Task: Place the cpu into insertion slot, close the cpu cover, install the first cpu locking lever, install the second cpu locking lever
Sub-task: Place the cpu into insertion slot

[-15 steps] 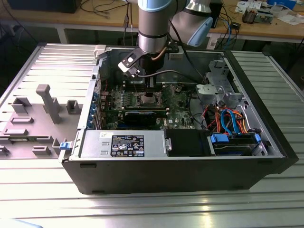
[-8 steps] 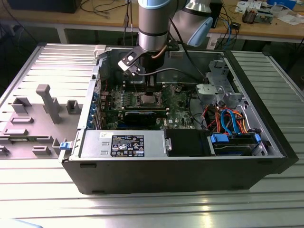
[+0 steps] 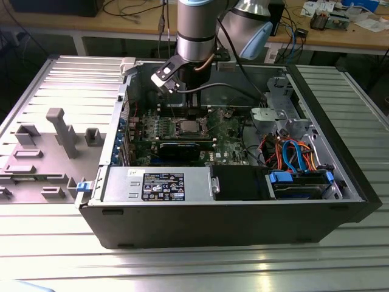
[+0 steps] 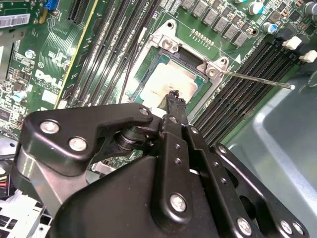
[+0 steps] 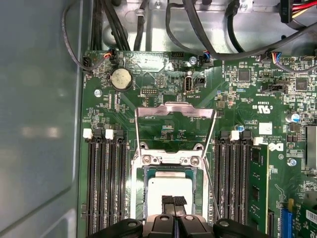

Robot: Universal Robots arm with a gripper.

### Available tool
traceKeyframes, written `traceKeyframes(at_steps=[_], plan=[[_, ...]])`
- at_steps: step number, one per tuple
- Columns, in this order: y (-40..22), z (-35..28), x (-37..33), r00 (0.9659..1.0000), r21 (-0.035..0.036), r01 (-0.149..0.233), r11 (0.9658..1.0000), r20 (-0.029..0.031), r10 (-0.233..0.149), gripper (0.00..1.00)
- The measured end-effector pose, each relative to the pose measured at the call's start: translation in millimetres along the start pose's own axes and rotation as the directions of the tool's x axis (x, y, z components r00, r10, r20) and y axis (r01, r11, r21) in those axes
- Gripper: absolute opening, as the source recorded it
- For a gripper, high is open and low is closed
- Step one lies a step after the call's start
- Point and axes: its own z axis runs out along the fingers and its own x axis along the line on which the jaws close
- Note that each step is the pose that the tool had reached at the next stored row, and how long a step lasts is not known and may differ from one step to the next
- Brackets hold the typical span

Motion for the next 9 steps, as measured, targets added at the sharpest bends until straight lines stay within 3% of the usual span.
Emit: traceKeyframes(at_steps=[9], plan=[[0.1,-3.9,-0.1,1.0,0.0001,0.0,1.0,0.0001,0.0,0.11]])
